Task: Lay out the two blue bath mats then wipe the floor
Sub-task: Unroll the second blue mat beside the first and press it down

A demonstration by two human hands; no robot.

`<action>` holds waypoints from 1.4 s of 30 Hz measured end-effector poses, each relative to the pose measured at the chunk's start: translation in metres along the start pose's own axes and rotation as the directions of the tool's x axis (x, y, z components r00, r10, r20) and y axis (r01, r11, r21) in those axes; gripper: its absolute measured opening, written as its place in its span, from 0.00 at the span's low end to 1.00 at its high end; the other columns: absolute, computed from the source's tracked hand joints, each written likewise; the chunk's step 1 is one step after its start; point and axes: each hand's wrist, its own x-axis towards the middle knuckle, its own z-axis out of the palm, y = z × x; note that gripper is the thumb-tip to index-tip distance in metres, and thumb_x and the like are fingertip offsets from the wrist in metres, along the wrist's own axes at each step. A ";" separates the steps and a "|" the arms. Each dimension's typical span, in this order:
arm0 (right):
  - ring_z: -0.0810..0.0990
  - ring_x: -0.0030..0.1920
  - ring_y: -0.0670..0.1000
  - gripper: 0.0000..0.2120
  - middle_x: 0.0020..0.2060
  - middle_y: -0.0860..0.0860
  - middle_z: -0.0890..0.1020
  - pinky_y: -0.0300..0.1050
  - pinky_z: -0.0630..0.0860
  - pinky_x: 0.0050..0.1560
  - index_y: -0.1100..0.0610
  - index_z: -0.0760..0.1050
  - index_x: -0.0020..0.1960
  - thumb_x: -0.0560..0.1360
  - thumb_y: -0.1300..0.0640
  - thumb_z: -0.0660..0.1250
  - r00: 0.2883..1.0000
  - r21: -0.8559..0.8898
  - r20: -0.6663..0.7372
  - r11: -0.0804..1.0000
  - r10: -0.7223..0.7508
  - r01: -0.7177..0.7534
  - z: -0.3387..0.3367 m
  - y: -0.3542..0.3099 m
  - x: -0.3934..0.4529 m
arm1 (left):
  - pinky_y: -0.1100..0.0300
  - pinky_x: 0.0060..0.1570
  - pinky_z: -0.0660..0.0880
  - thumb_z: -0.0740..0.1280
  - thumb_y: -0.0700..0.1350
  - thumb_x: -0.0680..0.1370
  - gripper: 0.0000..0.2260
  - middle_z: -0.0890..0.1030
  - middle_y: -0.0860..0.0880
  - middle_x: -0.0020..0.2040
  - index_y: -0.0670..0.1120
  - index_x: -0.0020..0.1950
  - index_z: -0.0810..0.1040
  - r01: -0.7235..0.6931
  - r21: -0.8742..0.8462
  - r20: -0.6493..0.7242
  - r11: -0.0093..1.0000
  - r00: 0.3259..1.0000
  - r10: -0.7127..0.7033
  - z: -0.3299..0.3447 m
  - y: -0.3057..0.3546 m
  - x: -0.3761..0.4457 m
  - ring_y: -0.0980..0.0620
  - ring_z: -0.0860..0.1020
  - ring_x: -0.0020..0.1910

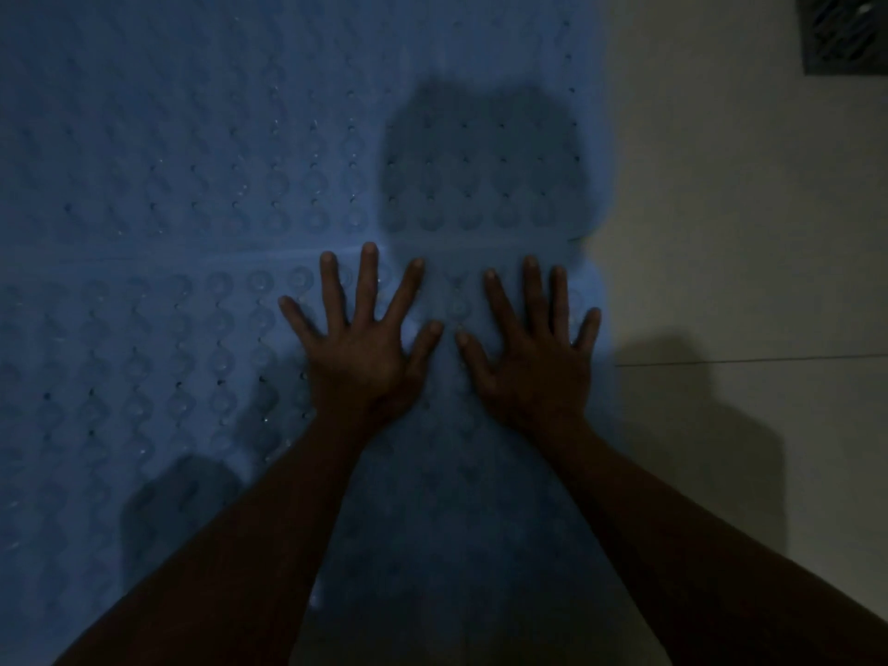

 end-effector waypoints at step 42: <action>0.61 0.78 0.56 0.32 0.79 0.57 0.61 0.51 0.59 0.77 0.55 0.56 0.81 0.82 0.46 0.62 0.871 0.435 0.471 0.824 0.135 -0.363 -0.550 -0.073 -0.098 | 0.38 0.68 0.68 0.57 0.61 0.82 0.30 0.59 0.44 0.80 0.51 0.81 0.56 0.130 -0.517 0.233 0.846 0.972 -0.007 -0.524 0.065 -0.158 0.39 0.71 0.71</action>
